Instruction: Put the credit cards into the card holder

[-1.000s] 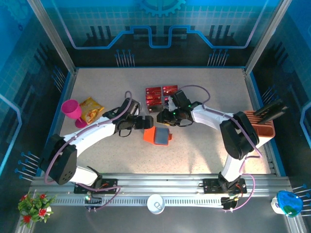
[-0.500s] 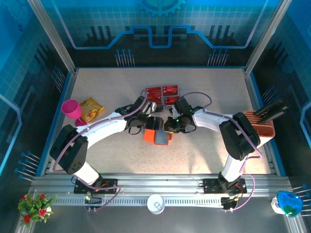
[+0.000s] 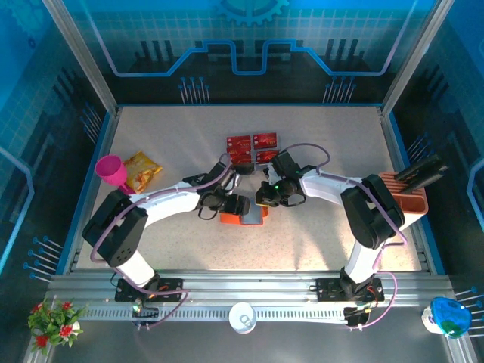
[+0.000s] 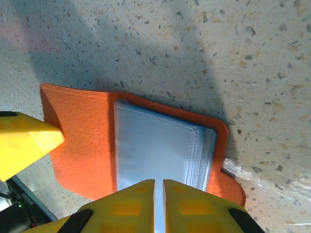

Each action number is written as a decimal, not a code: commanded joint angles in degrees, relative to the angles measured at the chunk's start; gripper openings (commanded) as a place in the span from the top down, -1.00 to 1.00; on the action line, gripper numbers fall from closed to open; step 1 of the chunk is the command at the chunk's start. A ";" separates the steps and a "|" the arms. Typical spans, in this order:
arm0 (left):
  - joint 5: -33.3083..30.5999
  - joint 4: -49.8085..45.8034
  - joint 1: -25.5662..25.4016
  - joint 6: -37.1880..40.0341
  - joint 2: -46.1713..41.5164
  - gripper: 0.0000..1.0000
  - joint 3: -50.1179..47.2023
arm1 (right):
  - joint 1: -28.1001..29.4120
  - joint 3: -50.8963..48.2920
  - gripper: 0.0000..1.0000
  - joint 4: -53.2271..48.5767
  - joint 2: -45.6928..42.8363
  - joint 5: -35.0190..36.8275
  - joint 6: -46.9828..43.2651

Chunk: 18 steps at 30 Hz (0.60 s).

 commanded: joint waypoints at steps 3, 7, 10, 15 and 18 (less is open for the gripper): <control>-0.72 1.58 -0.07 -0.02 1.42 -0.56 -1.81 | -0.62 1.11 0.73 0.65 3.19 -0.89 -0.98; -1.17 1.87 -0.15 0.15 2.18 -0.64 -2.04 | -0.60 1.45 0.74 1.79 5.38 -1.79 -0.99; -1.32 1.87 -0.13 0.18 2.75 -0.70 -1.92 | -0.51 1.70 0.75 2.45 6.59 -2.79 -0.67; -1.55 2.05 -0.12 0.18 2.91 -0.77 -1.99 | 0.01 1.40 0.75 3.30 6.75 -3.50 0.06; -1.73 2.05 -0.15 0.18 3.18 -0.79 -1.99 | 0.27 1.31 0.75 3.81 7.09 -3.94 0.53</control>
